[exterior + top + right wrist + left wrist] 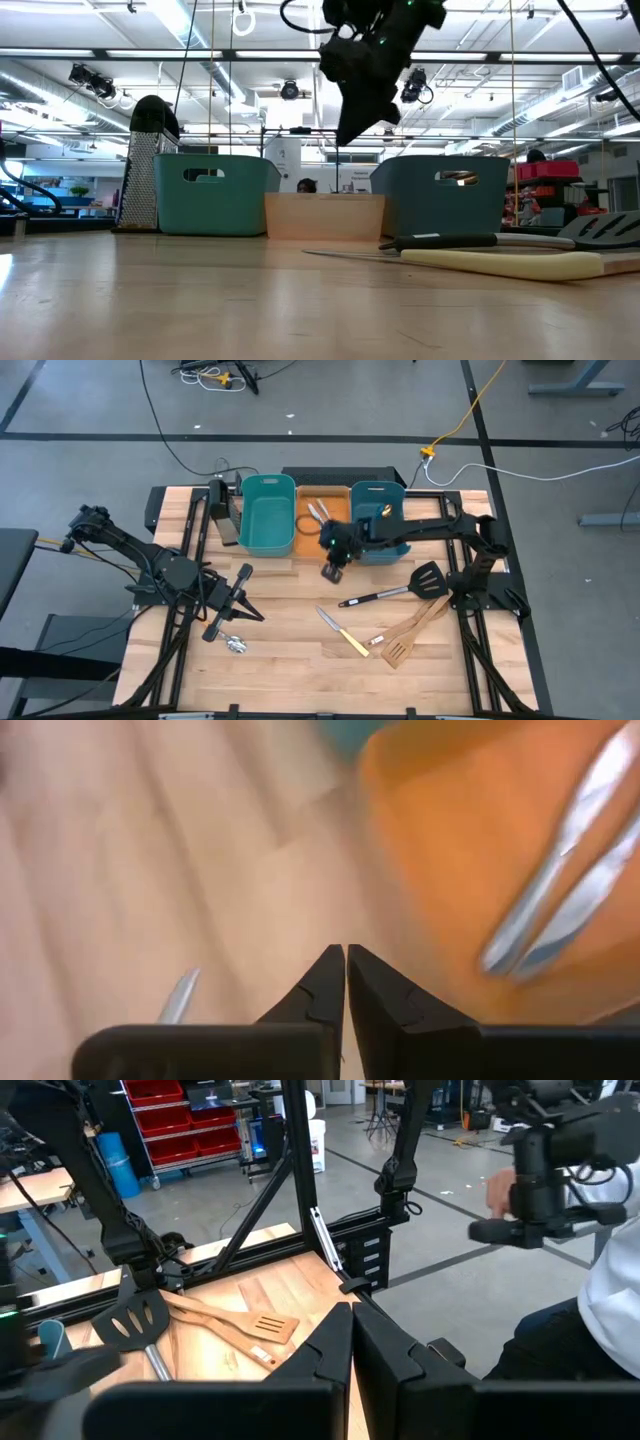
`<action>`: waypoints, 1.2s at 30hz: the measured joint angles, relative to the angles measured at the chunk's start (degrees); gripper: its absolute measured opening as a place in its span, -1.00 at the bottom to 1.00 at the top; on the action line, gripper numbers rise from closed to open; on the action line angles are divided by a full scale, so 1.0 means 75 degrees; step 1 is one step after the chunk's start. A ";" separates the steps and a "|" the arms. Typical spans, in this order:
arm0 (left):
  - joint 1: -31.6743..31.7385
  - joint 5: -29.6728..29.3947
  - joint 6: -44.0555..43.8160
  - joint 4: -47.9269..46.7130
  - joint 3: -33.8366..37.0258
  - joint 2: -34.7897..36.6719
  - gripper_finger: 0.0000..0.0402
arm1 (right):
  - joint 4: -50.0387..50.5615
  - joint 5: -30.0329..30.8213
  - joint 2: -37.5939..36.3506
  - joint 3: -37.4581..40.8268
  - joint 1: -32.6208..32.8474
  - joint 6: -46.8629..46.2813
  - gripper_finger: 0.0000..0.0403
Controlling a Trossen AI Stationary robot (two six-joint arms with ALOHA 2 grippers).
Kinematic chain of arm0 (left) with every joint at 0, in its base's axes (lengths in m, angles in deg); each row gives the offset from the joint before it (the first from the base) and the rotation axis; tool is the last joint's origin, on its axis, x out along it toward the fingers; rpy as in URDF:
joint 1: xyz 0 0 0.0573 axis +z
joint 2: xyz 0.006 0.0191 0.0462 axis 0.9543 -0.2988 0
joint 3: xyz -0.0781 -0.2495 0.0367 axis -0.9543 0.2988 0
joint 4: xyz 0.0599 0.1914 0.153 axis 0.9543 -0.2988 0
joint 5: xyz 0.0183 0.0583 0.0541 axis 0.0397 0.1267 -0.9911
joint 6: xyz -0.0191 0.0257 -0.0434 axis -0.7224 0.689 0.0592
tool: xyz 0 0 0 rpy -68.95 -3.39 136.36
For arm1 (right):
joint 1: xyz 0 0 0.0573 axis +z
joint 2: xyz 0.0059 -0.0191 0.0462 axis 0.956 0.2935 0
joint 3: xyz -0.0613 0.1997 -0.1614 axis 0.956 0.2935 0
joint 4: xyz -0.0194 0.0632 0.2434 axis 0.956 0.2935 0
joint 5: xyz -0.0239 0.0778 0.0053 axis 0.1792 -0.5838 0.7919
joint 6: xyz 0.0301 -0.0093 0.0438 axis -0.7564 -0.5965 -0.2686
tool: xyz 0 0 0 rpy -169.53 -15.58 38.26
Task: Pick & Place Kitchen Items
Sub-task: Put the light brown table knife into the orange bin
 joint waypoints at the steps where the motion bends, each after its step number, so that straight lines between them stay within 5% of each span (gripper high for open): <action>1: 0.0000 0.0001 0.0000 0.0000 0.0000 -0.0001 -0.91 | 0.0173 -0.0062 0.0000 0.0000 0.0146 -0.0081 -0.87; 14: 0.0000 0.0000 -0.0002 0.0004 0.0000 0.0001 -0.91 | 0.1903 -0.0927 -0.0003 0.0000 0.2018 -0.2177 -0.87; 36: 0.0002 0.0001 -0.0015 0.0002 0.0000 0.0000 -0.91 | 0.0385 -0.1158 -0.0003 0.0000 0.4589 -0.3567 -0.87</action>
